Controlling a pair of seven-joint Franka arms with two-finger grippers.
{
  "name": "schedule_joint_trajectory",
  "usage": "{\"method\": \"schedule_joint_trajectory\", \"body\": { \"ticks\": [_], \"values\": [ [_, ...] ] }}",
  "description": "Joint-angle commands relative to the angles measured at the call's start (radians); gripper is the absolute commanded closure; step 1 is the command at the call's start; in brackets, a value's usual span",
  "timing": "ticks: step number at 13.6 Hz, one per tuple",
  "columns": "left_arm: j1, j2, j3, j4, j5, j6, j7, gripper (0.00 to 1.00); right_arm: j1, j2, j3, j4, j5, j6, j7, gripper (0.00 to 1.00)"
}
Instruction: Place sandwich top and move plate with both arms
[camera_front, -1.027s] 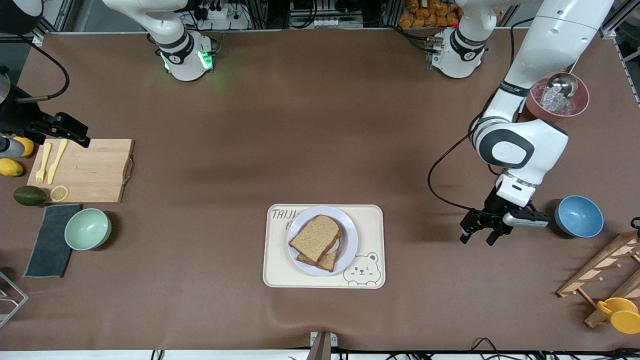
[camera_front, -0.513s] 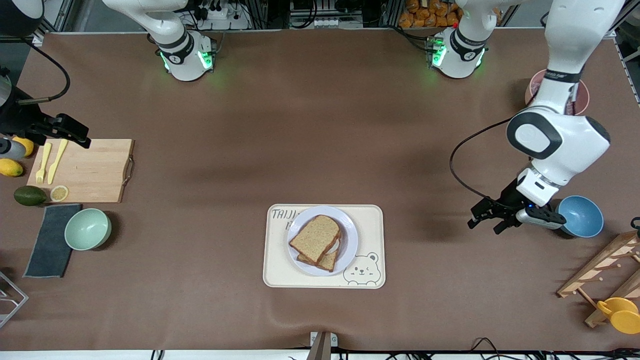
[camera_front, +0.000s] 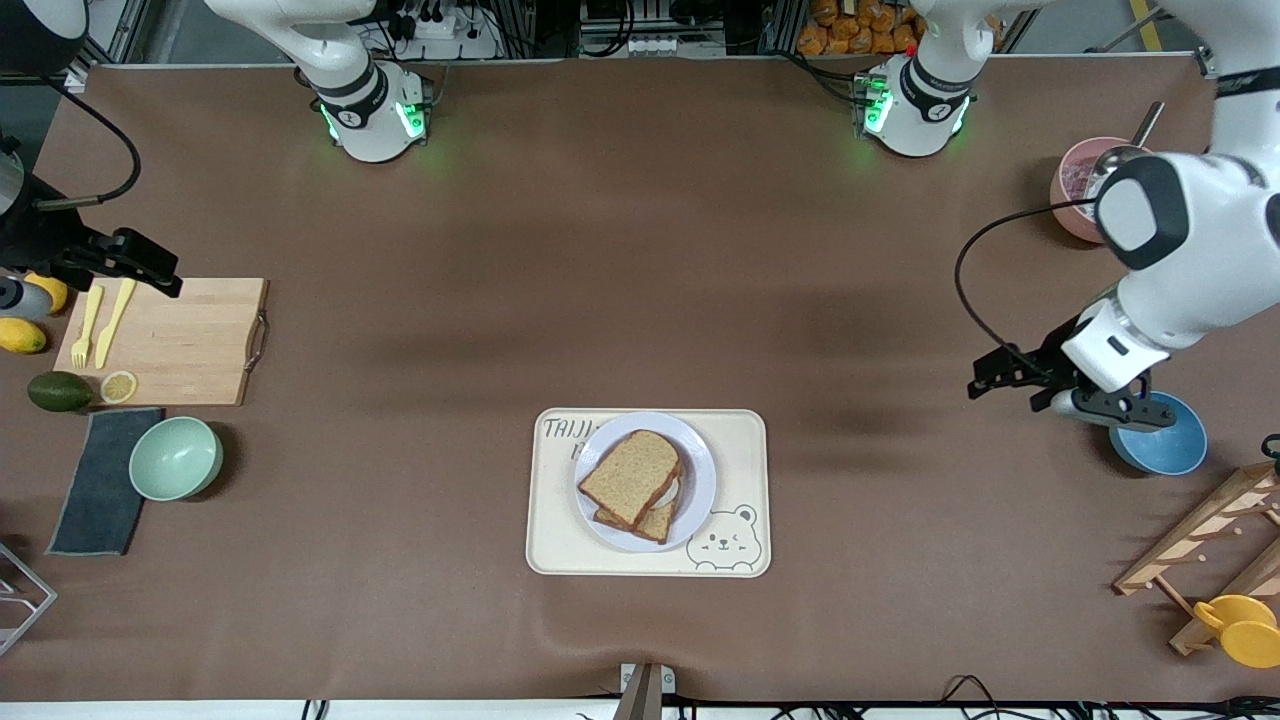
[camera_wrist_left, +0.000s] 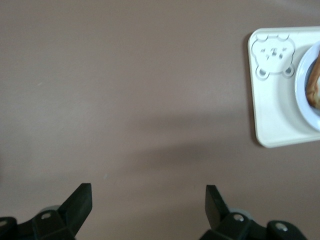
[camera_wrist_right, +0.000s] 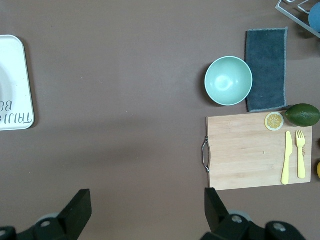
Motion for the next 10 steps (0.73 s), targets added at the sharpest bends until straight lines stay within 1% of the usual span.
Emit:
{"method": "schedule_joint_trajectory", "body": {
  "ticks": [1,3,6,8,10],
  "values": [
    [-0.005,-0.045,-0.012,0.112,0.110,-0.220,-0.084,0.00,0.004,-0.001,-0.003,0.000,-0.014,-0.003,0.010,0.00],
    [-0.006,-0.056,-0.022,0.211,0.126,-0.375,-0.094,0.00,0.004,-0.001,-0.003,0.000,-0.014,-0.003,0.010,0.00],
    [0.001,-0.064,-0.026,0.353,0.124,-0.513,-0.093,0.00,0.004,-0.001,-0.003,0.000,-0.014,-0.004,0.010,0.00],
    [0.000,-0.088,-0.028,0.387,0.118,-0.562,-0.098,0.00,0.002,-0.001,-0.003,0.000,-0.014,-0.004,0.009,0.00],
    [-0.008,-0.130,-0.046,0.384,0.130,-0.611,-0.204,0.00,0.001,-0.001,-0.004,0.000,-0.013,-0.004,0.009,0.00]
  ]
}}
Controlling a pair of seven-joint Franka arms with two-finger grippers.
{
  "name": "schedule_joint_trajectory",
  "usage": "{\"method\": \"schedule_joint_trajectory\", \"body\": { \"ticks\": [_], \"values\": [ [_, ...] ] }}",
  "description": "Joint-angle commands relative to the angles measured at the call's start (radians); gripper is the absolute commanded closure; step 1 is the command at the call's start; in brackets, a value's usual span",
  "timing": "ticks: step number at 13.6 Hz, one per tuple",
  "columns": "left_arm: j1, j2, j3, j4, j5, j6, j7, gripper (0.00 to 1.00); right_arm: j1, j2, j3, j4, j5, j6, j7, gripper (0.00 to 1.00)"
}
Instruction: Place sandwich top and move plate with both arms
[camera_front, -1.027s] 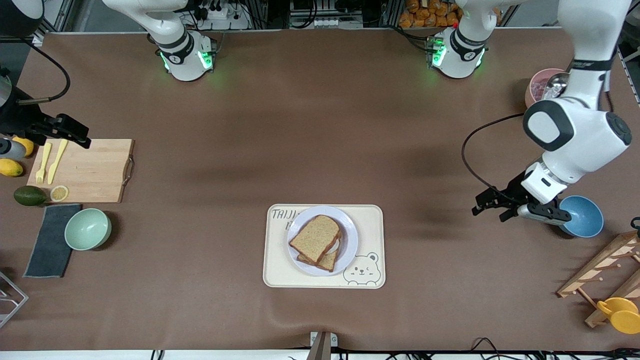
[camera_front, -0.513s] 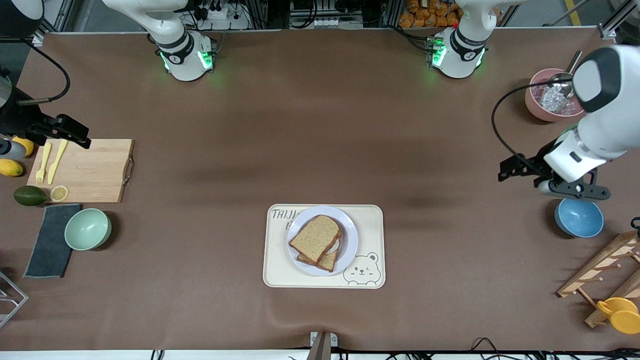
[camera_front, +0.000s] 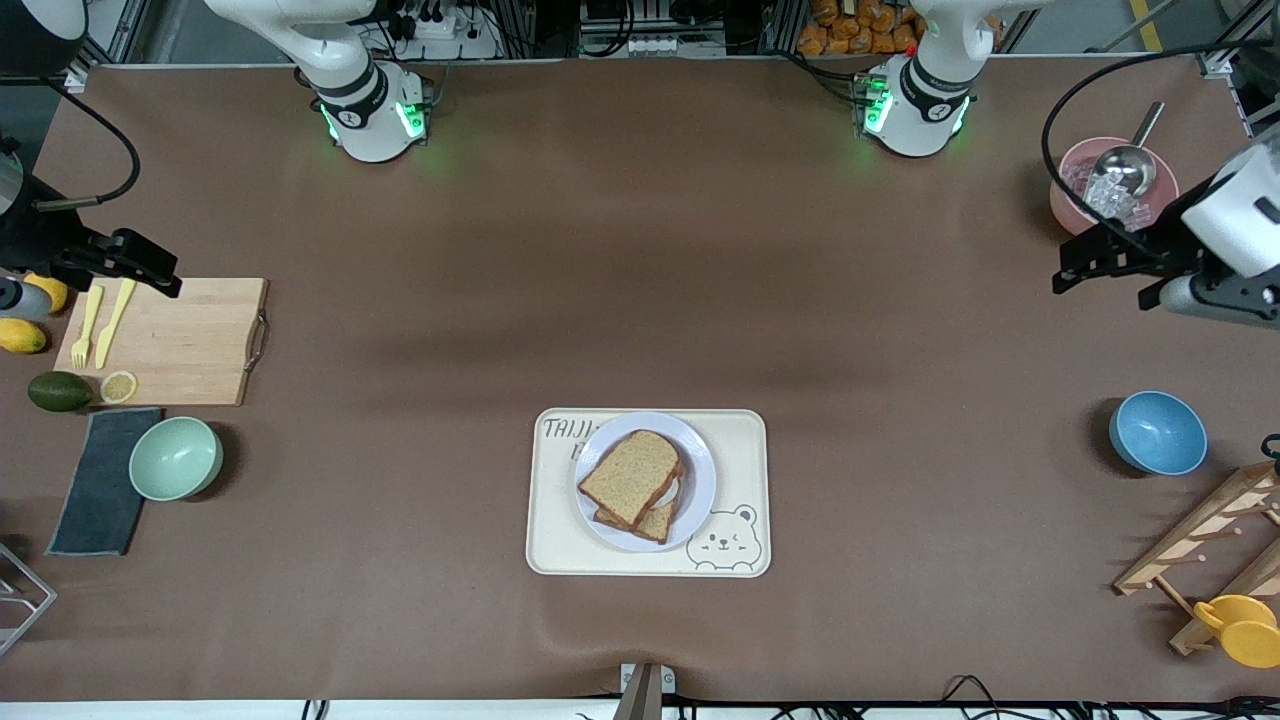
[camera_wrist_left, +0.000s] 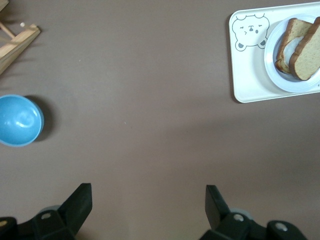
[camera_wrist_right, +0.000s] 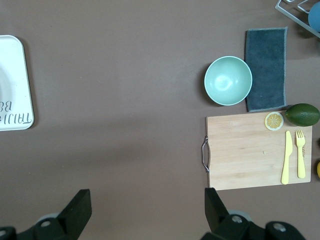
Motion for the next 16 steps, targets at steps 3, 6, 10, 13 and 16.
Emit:
{"method": "schedule_joint_trajectory", "body": {
  "ticks": [3,6,10,13,16],
  "values": [
    [-0.034,-0.036,-0.026,0.008,0.096,-0.053,-0.115,0.00,0.001,-0.001,-0.003,0.000,-0.013,-0.003,0.009,0.00],
    [-0.162,-0.039,0.086,0.008,0.116,-0.056,-0.051,0.00,0.001,-0.003,-0.003,-0.003,-0.004,0.000,0.004,0.00],
    [-0.175,-0.031,0.092,0.010,0.102,-0.060,-0.040,0.00,0.001,-0.023,-0.003,-0.044,0.009,0.043,0.009,0.00],
    [-0.167,-0.028,0.087,0.016,0.098,-0.060,-0.037,0.00,0.002,-0.028,-0.003,-0.049,0.018,0.050,0.021,0.00],
    [-0.167,-0.031,0.086,0.016,0.070,-0.059,-0.044,0.00,-0.004,-0.031,-0.006,-0.047,0.050,0.048,0.023,0.00]
  ]
}}
